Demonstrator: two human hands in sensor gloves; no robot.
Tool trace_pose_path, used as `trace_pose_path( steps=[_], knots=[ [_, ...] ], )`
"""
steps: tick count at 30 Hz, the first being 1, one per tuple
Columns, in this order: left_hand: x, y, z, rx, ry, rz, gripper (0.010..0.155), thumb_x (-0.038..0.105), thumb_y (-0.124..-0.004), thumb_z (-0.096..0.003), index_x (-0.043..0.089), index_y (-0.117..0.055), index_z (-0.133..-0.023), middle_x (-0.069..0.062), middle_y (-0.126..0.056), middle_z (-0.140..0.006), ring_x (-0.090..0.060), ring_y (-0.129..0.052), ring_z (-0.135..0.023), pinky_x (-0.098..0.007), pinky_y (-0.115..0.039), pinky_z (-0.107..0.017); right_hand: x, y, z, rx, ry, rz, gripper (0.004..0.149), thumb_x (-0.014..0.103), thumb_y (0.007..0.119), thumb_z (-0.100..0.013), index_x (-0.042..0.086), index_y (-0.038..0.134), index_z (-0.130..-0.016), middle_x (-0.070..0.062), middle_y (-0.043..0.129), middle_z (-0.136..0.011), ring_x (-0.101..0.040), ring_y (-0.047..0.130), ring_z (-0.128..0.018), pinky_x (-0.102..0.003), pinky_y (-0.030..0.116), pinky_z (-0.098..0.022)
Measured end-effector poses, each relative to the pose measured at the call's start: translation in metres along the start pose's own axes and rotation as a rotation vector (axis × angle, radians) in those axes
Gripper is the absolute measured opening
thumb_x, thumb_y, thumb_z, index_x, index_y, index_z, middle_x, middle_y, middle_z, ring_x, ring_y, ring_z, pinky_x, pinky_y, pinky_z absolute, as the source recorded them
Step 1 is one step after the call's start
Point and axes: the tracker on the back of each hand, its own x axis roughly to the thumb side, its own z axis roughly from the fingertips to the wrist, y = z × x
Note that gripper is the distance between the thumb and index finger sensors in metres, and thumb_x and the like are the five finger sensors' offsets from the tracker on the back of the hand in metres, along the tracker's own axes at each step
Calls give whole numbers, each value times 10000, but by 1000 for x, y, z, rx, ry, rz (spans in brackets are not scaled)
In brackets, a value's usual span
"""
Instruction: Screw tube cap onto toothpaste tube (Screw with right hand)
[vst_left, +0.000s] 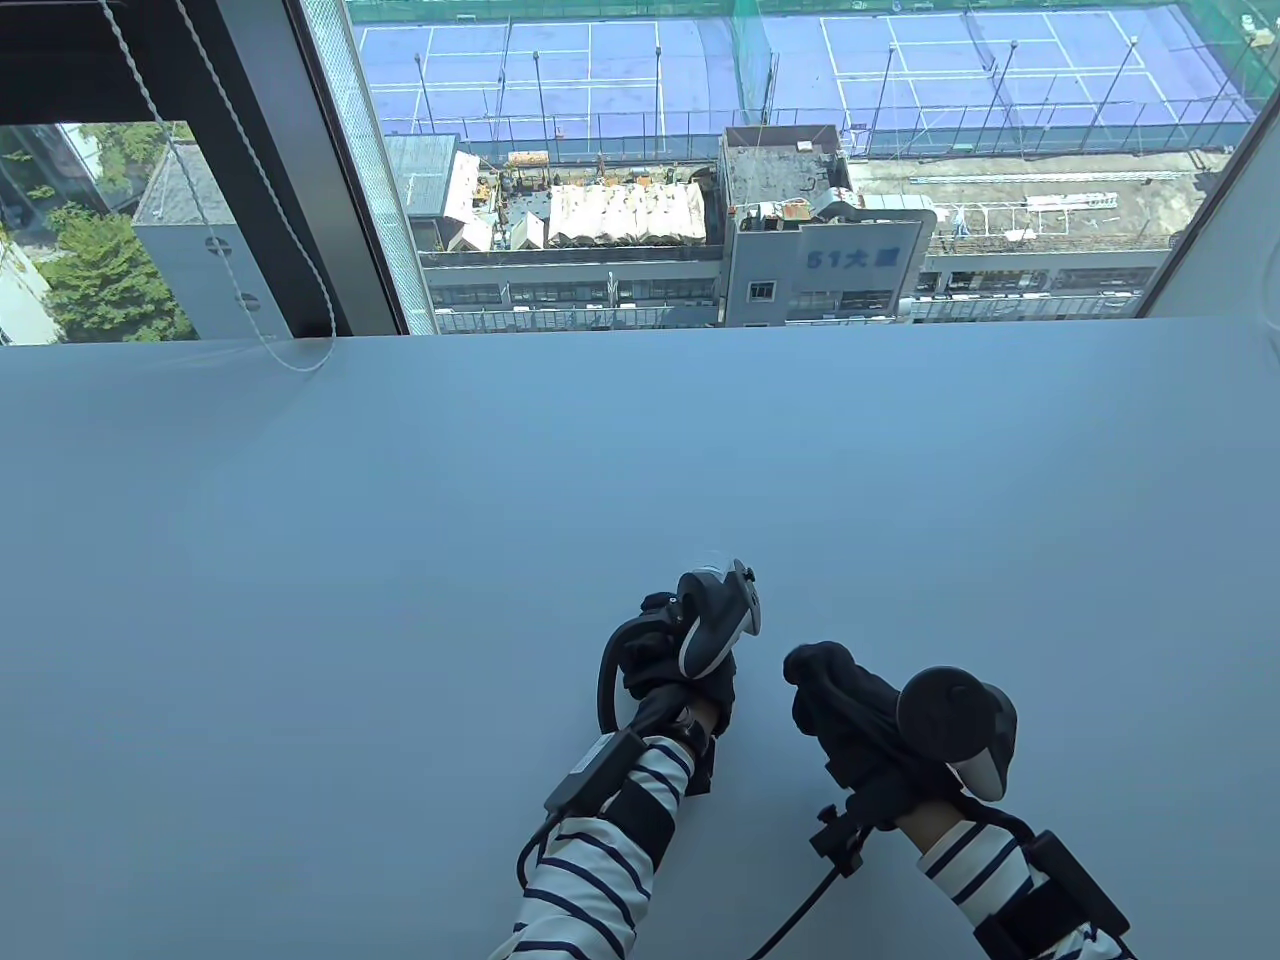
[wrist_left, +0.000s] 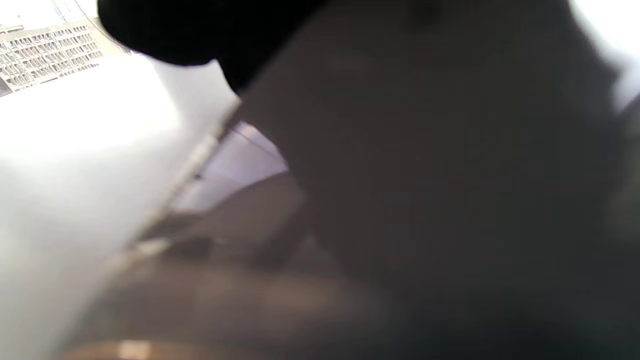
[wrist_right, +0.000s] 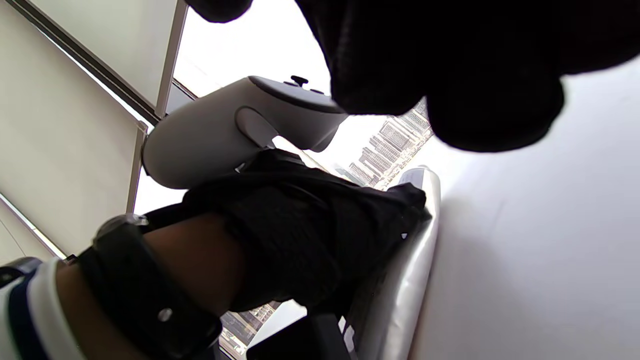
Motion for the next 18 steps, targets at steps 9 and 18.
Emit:
trace_pose_path(
  steps=[9,18],
  knots=[
    [-19,5,8,95,-44,16,734,499,-522,-519,72,-365,-1095,-175,-747,-806,-250,-906,-581,-416,-809,-403,0,2,0,21,-9,-1,680,438,475,-668,-178,682,-870,-237,893,-487,-472,890,-442,-659,687,-348],
    [-111,31,38,506,-326,185,613,516,-572,-525,154,-558,-1020,12,-853,-609,-114,-954,-365,-325,-837,-260,2,-4,-3,39,-47,98,577,400,630,-648,-116,746,-878,-232,905,-515,-451,897,-446,-637,697,-355]
  ],
)
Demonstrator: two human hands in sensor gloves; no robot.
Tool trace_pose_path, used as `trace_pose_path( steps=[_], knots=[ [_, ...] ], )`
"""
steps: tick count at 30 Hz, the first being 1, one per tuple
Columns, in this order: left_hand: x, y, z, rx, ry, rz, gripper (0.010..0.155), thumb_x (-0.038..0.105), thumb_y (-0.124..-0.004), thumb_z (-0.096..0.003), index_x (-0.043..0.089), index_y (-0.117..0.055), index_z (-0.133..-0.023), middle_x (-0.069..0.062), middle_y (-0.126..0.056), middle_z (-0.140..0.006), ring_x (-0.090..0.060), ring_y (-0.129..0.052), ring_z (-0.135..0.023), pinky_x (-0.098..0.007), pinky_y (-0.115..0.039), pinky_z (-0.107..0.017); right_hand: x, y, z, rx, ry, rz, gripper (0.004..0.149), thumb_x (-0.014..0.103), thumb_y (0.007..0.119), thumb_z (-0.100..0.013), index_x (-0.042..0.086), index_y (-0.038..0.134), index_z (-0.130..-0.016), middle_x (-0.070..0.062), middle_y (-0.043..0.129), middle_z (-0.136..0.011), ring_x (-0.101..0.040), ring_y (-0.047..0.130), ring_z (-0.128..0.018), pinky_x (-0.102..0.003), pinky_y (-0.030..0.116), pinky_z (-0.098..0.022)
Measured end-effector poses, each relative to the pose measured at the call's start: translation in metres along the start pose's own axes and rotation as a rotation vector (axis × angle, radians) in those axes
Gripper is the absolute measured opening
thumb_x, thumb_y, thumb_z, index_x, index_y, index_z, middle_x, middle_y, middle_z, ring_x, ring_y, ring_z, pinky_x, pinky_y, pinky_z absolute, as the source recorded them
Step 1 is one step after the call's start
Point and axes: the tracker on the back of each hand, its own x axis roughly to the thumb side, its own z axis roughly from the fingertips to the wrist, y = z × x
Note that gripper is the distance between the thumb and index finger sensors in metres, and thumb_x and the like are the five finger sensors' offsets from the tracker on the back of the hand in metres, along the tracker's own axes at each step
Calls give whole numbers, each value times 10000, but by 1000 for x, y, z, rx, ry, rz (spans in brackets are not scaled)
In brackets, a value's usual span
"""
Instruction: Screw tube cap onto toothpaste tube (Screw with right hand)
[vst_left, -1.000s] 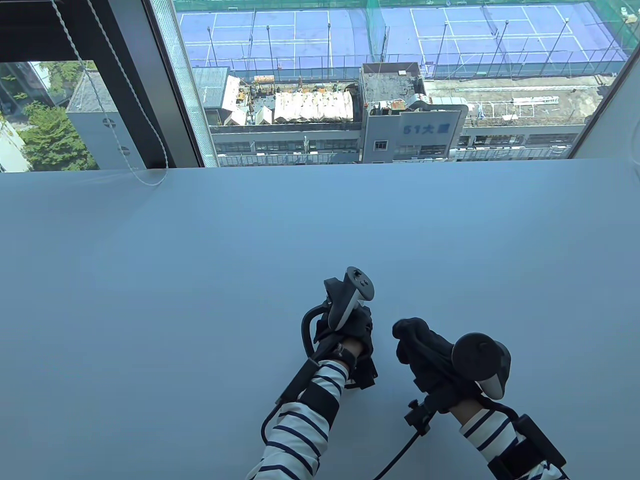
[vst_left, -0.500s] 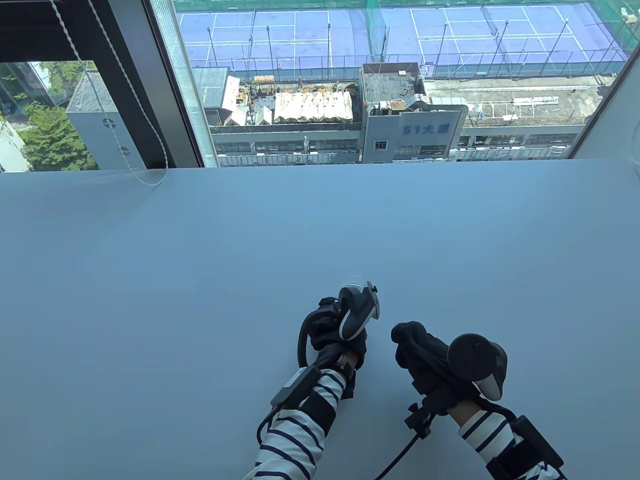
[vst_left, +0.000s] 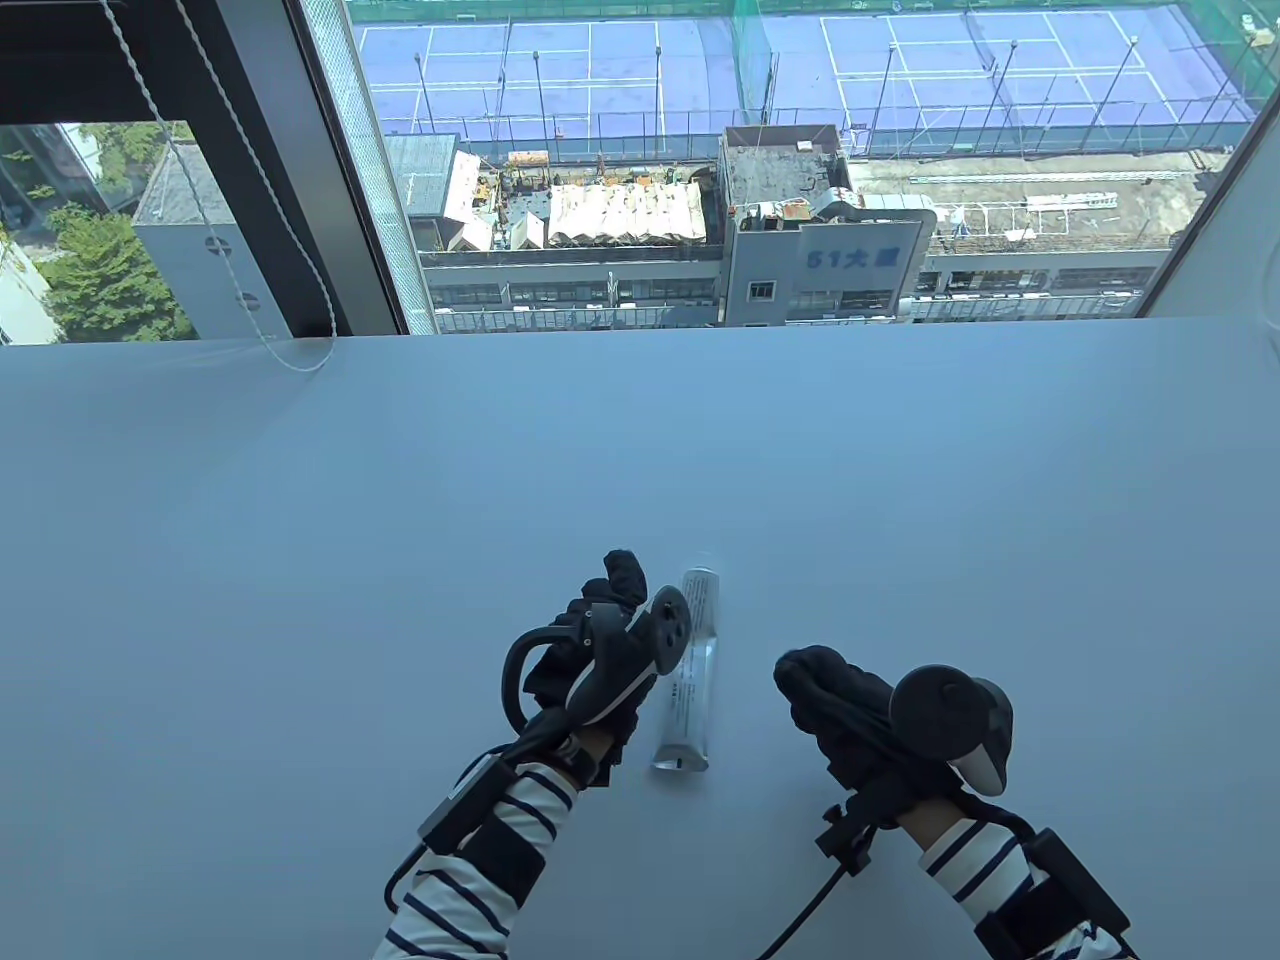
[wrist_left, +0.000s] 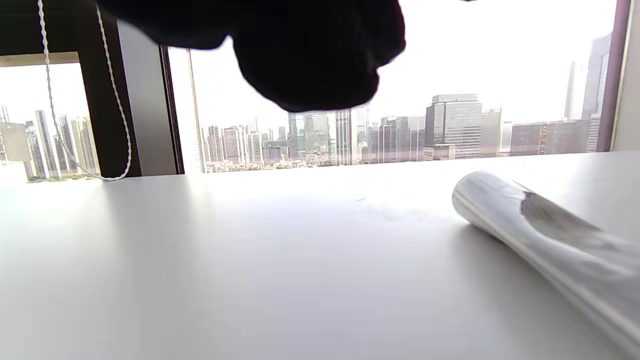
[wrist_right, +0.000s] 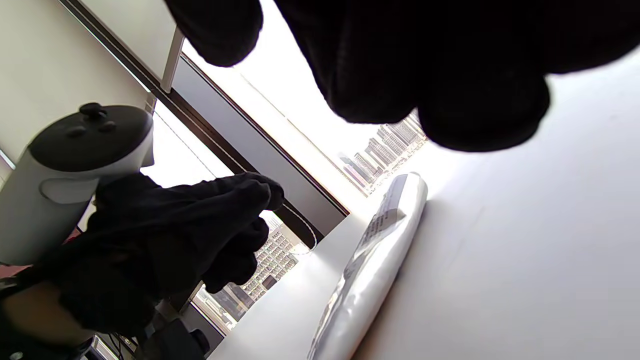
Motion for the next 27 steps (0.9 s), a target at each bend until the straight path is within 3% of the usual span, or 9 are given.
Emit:
trace_pose_path(
  steps=[3,6,12,18,23,27],
  knots=[
    [-27,16,19,75,-83,90,542,512,-623,-530,185,-655,-961,49,-878,-529,-90,-952,-283,-307,-832,-207,1,-8,0,-19,-35,64,556,394,681,-632,-94,756,-888,-234,904,-538,-446,893,-456,-632,697,-364],
    [-51,25,36,153,-144,42,500,501,-639,-530,220,-685,-941,57,-882,-542,-96,-962,-315,-309,-838,-240,3,-14,2,-15,-85,191,504,351,733,-614,-60,766,-904,-248,886,-594,-454,876,-499,-631,687,-384],
    [-88,18,60,182,-181,-83,514,495,-630,-525,335,-611,-1013,60,-844,-879,-187,-925,-773,-385,-791,-610,5,-15,12,67,-227,557,490,268,771,-594,-15,701,-988,-294,763,-826,-527,756,-722,-652,616,-510],
    [-100,6,69,134,-202,-80,645,513,-617,-499,385,-376,-1084,72,-590,-1116,-201,-669,-1058,-425,-546,-827,-8,-5,20,237,-213,732,638,315,742,-606,-16,511,-1100,-348,485,-1079,-628,447,-966,-719,414,-658],
    [-100,-2,68,60,-207,-10,774,590,-620,-456,381,-232,-1093,39,-343,-1197,-242,-430,-1150,-455,-382,-872,-21,3,19,380,-128,726,679,387,633,-641,16,375,-1147,-379,330,-1132,-668,285,-994,-738,319,-662],
    [-100,-16,64,-77,-231,47,832,634,-608,-443,376,-166,-1098,-3,-208,-1220,-294,-296,-1167,-498,-284,-871,-26,8,19,438,-104,713,687,411,595,-648,29,336,-1157,-384,272,-1145,-675,235,-996,-739,293,-661]
  ],
)
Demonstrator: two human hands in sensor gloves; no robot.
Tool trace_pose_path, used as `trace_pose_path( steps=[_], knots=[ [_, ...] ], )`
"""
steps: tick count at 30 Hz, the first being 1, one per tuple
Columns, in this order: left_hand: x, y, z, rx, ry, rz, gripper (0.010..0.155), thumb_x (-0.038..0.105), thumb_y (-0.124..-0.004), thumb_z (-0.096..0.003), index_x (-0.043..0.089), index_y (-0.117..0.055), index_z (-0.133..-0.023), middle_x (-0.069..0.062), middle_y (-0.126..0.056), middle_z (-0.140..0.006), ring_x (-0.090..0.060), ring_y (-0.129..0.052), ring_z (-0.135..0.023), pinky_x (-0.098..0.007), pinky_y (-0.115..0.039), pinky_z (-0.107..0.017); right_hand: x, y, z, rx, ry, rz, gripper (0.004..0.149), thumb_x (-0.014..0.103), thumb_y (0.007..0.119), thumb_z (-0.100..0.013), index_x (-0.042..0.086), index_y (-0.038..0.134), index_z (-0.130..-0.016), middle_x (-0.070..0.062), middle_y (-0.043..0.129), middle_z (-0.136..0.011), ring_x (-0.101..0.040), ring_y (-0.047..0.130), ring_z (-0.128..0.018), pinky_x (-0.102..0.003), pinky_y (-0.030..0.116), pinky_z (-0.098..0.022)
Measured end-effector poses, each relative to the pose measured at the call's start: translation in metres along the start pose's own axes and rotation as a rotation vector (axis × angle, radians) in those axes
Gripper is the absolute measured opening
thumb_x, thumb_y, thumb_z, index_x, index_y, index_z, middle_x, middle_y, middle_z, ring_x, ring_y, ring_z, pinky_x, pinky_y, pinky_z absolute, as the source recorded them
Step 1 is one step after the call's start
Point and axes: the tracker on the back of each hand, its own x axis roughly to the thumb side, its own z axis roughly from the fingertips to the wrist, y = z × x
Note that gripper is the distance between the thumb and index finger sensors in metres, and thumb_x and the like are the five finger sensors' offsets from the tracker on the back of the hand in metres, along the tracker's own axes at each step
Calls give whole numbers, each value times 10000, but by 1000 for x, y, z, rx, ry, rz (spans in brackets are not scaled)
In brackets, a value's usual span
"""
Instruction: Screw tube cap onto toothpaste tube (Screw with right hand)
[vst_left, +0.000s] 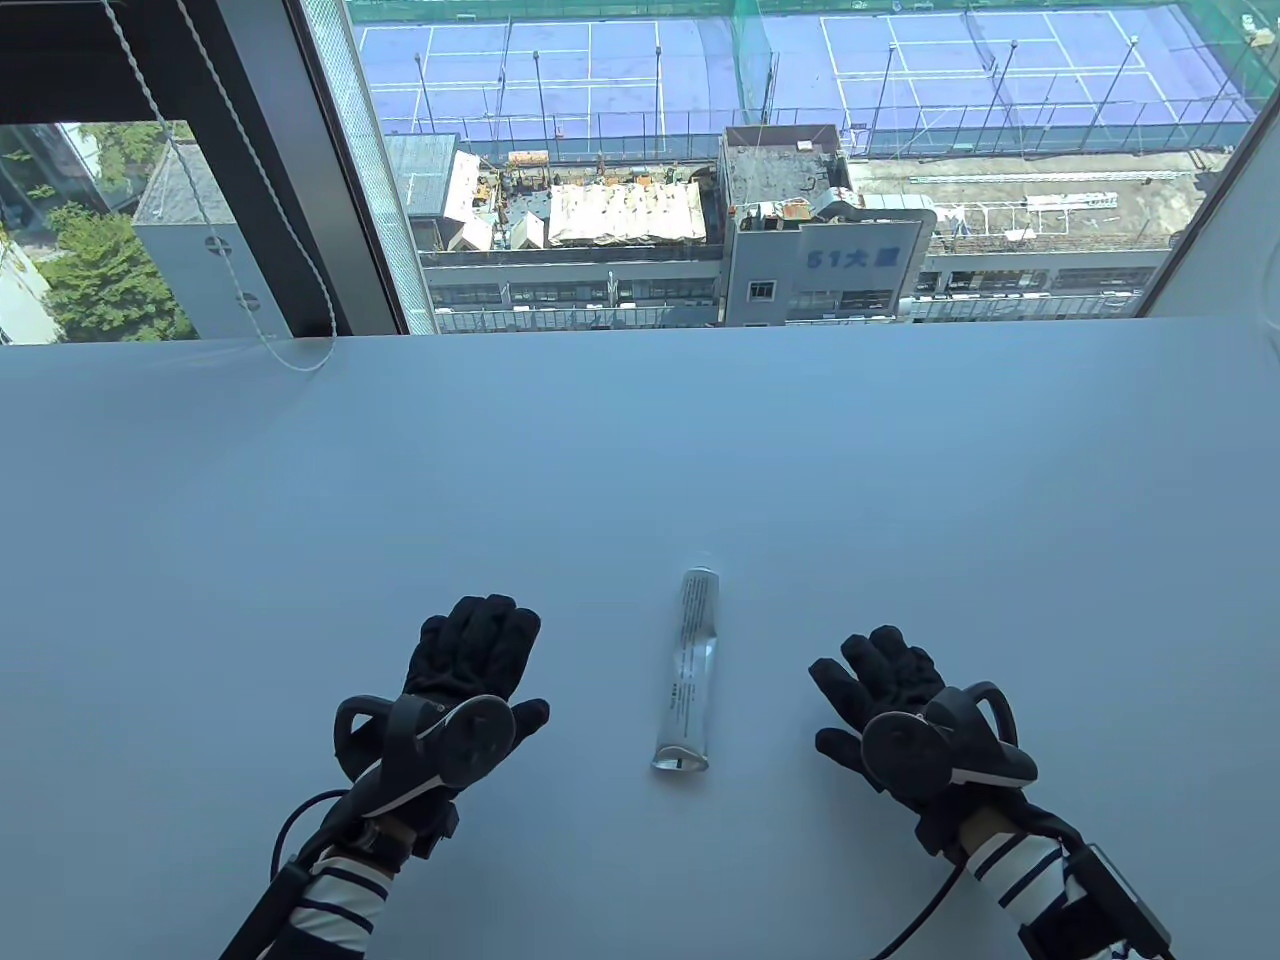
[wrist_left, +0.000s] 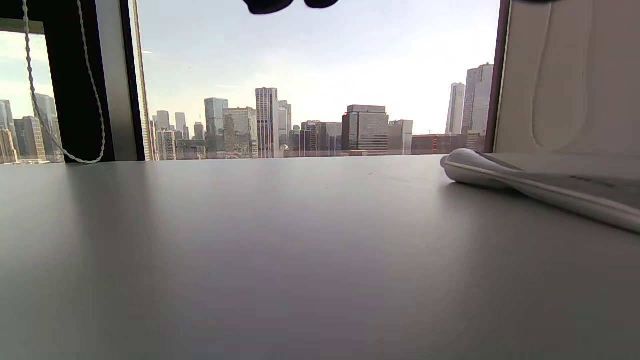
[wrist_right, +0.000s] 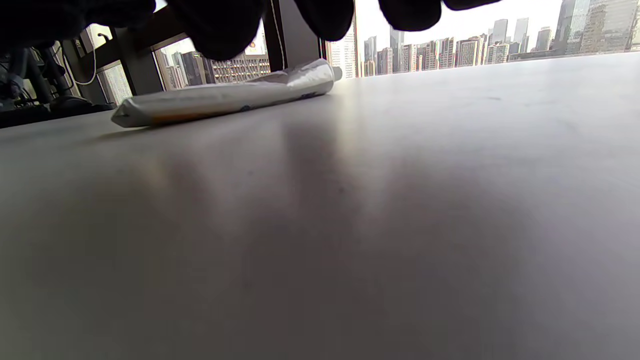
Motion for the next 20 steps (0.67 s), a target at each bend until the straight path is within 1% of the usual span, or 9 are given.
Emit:
trace_pose_path(
  steps=[2,4,20],
  knots=[
    [-2,-5,-2,-54,0,28,853,652,-602,-437,371,-147,-1102,-19,-164,-1223,-318,-257,-1165,-516,-252,-866,0,1,-1,16,-4,-6,688,417,587,-650,35,325,-1159,-385,257,-1147,-677,225,-996,-741,287,-659],
    [-5,-8,-3,-74,4,48,857,662,-601,-434,376,-150,-1104,-28,-166,-1226,-330,-252,-1166,-531,-244,-861,0,2,-1,22,-4,-11,688,417,583,-652,37,318,-1160,-388,252,-1146,-679,221,-995,-741,286,-660],
    [-5,-11,-4,-73,9,48,846,672,-605,-432,391,-182,-1109,-27,-200,-1231,-327,-274,-1170,-544,-246,-858,-2,3,-1,23,4,-28,703,427,573,-654,47,275,-1164,-386,207,-1152,-679,191,-997,-745,262,-655]
  ],
)
